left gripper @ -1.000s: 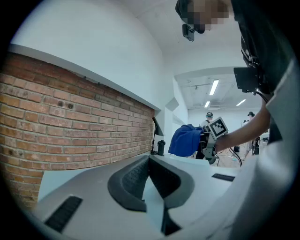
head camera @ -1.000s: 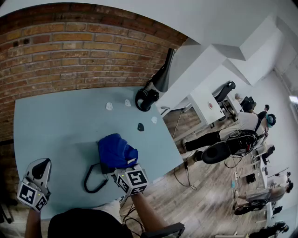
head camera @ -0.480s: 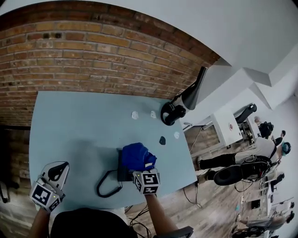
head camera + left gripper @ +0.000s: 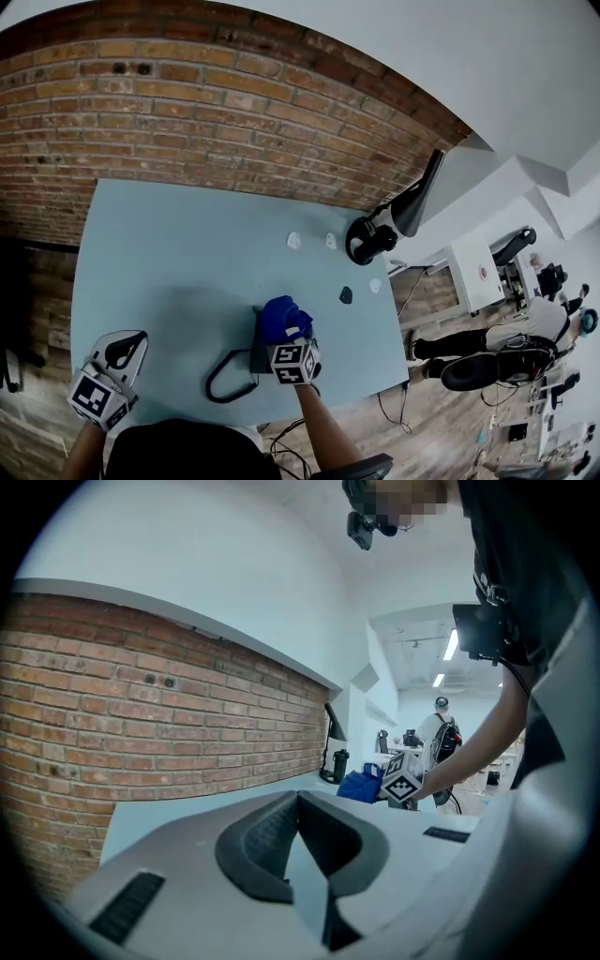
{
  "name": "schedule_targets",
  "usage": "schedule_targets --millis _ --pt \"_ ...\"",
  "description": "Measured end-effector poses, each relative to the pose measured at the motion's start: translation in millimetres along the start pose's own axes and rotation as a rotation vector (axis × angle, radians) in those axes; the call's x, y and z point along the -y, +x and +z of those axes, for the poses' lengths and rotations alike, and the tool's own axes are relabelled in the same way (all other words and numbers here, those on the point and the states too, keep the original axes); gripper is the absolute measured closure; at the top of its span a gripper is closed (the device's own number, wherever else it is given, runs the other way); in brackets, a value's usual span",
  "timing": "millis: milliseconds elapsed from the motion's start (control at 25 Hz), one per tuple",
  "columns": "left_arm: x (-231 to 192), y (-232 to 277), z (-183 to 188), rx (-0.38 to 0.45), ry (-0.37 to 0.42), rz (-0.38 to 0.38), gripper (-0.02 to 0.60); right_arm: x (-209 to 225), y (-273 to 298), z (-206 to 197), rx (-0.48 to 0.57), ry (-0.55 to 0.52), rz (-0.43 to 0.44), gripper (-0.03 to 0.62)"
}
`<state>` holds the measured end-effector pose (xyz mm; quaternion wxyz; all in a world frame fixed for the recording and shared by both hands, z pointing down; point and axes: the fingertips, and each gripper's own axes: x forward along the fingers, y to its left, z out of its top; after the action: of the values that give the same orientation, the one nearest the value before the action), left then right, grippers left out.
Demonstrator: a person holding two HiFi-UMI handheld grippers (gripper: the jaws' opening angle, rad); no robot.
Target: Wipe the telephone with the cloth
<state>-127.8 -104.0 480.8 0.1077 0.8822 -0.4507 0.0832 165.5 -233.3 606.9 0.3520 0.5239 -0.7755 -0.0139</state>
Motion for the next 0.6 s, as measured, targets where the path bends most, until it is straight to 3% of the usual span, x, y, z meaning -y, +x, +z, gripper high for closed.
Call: schedule_targets --millis 200,360,600 --pt "-4 -4 1 -0.011 0.000 0.019 0.591 -28 32 -16 -0.082 -0.099 0.084 0.511" --pt "-1 -15 -6 -0.067 -0.004 0.024 0.591 -35 33 -20 -0.059 -0.048 0.082 0.516" --pt "4 -11 -15 0.002 -0.021 0.005 0.591 -37 32 -20 -0.045 -0.032 0.088 0.519"
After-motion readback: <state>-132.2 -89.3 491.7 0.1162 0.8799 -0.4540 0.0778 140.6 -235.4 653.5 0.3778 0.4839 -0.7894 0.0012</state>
